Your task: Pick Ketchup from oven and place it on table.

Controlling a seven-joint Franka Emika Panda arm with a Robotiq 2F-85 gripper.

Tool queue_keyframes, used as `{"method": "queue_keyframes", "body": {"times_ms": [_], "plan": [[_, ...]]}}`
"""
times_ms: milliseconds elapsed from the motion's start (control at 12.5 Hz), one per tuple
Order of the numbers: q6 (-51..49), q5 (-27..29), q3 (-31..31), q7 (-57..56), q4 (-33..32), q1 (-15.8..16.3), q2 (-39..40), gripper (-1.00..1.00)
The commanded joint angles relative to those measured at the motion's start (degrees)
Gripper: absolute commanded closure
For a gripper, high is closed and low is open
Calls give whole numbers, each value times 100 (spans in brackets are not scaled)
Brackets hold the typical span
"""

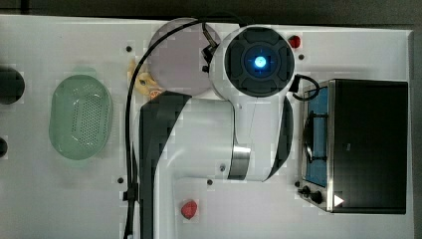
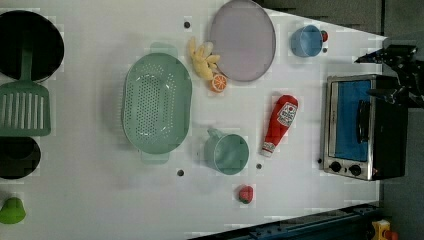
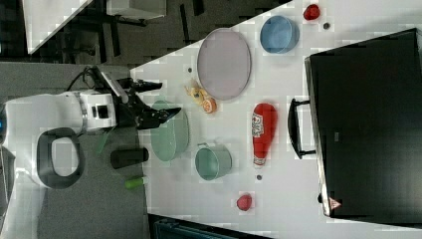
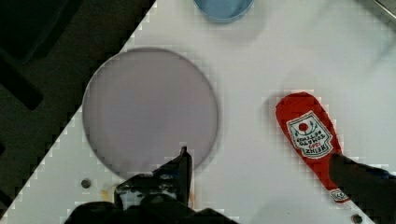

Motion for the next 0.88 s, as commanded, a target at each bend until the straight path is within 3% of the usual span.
{"method": "queue_keyframes", "body": {"times_ms": [80, 400, 880], "plan": [[-958, -18, -145, -51, 617, 89, -82, -100], [-2279, -130, -146, 63, 1384, 88, -82, -100], [-2919, -359, -162, 301, 1769, 85, -83, -100]]}}
